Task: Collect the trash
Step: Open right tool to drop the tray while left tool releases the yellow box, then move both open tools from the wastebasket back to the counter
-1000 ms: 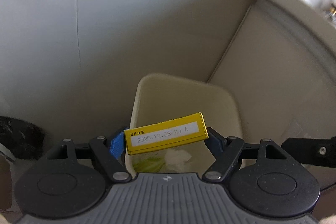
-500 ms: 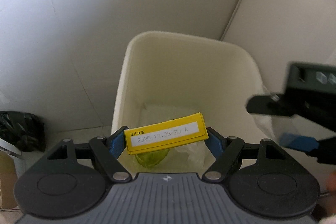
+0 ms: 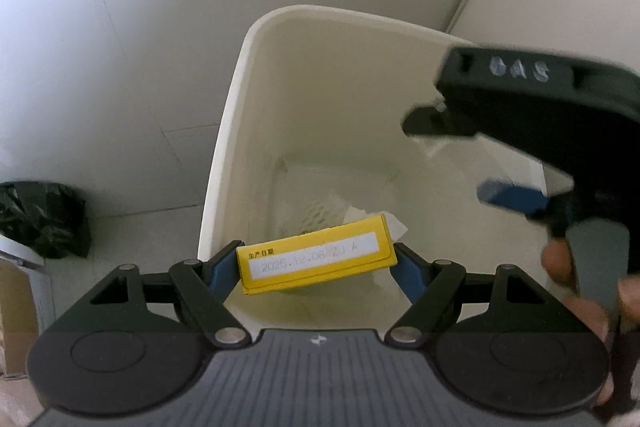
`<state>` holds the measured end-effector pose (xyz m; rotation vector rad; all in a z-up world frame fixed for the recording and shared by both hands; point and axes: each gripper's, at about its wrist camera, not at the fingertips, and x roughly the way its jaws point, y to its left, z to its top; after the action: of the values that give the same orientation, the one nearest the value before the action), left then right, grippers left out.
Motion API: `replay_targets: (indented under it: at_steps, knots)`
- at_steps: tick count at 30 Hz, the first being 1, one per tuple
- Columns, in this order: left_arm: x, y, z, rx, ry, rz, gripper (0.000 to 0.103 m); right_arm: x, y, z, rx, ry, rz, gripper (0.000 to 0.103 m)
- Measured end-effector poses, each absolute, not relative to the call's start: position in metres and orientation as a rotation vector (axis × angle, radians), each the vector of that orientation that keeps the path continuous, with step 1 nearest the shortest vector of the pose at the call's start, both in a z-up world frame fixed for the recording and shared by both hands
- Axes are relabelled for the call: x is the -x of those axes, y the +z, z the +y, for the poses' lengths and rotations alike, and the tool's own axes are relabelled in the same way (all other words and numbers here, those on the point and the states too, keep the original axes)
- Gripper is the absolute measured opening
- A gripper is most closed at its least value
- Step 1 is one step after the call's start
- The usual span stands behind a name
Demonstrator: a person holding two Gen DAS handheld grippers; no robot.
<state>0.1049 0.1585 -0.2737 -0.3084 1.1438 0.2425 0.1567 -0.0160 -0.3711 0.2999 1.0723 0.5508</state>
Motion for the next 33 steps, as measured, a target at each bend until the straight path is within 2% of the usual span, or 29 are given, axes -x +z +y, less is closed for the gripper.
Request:
replay_targets:
  at_steps: [21,26,30,32,33]
  knots:
    - [-0.133,-0.289,0.145,0.257,0.205,1.237,0.077,-0.173,-0.357,-0.013,-0.311,0.686,1.094,0.082]
    - [-0.136,-0.294,0.141,0.238,0.198,1.252,0.08,-0.18,-0.35,-0.013,-0.321,0.707,1.119,0.084]
    - [-0.138,-0.294,0.139,0.222,0.201,1.25,0.084,-0.184,-0.349,-0.012,-0.328,0.735,1.135,0.091]
    - [-0.135,-0.29,0.139,0.214,0.203,1.247,0.087,-0.184,-0.349,-0.008,-0.327,0.749,1.14,0.093]
    - [-0.135,-0.289,0.139,0.204,0.215,1.245,0.092,-0.184,-0.348,-0.008,-0.327,0.757,1.142,0.094]
